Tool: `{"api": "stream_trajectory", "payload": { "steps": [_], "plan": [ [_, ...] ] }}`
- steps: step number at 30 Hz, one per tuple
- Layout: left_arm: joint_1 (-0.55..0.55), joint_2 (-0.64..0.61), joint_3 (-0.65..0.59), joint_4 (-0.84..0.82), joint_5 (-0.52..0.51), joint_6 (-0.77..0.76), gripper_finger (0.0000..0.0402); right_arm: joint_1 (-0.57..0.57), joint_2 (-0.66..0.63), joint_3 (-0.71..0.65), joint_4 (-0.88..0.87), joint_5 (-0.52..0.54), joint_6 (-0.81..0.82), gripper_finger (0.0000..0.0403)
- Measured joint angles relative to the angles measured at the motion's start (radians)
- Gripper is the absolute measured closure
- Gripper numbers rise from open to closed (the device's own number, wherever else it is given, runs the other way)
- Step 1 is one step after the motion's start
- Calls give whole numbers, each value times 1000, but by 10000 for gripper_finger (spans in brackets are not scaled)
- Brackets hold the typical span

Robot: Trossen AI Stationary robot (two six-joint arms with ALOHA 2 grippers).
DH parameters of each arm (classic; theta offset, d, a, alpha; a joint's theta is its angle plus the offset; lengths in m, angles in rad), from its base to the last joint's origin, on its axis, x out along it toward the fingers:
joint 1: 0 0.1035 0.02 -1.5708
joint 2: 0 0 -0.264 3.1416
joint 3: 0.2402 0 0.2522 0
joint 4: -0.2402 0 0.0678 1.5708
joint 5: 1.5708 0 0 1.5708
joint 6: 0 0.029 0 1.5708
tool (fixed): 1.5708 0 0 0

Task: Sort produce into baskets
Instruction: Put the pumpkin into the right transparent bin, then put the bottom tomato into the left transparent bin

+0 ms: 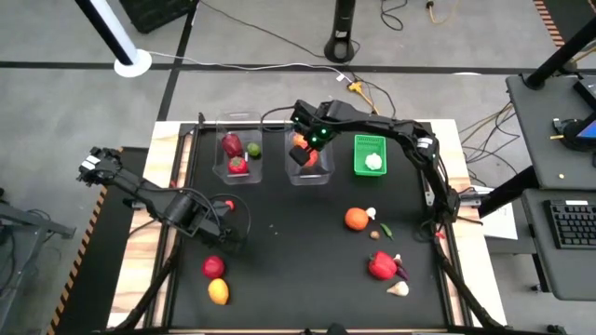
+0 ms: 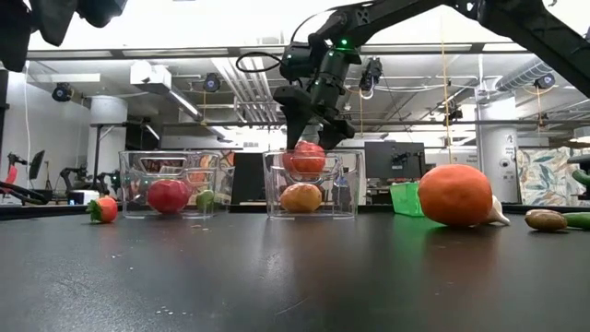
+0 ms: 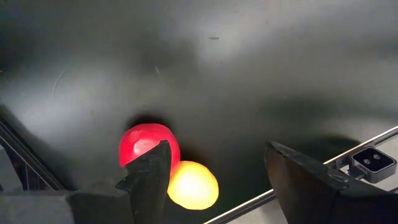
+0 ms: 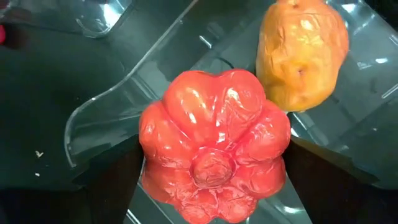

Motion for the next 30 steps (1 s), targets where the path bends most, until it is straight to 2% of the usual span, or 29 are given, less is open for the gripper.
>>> {"api": "stream_trajectory", "payload": {
  "steps": [5,11,18,22,30],
  "plan": [
    [0,0,0,0,-2,0,162,-2,0,-1,0,-14,-31,34],
    [0,0,0,-1,-3,0,162,-2,0,-11,-8,-7,-53,6],
    [-1,0,0,0,12,-16,162,-8,-6,-14,-19,25,-46,6],
    [-2,0,0,-2,28,-50,162,-9,-59,-15,-17,22,-47,7],
    [-30,13,-3,-60,32,-273,162,0,-208,-14,7,51,-53,7]
  ]
}}
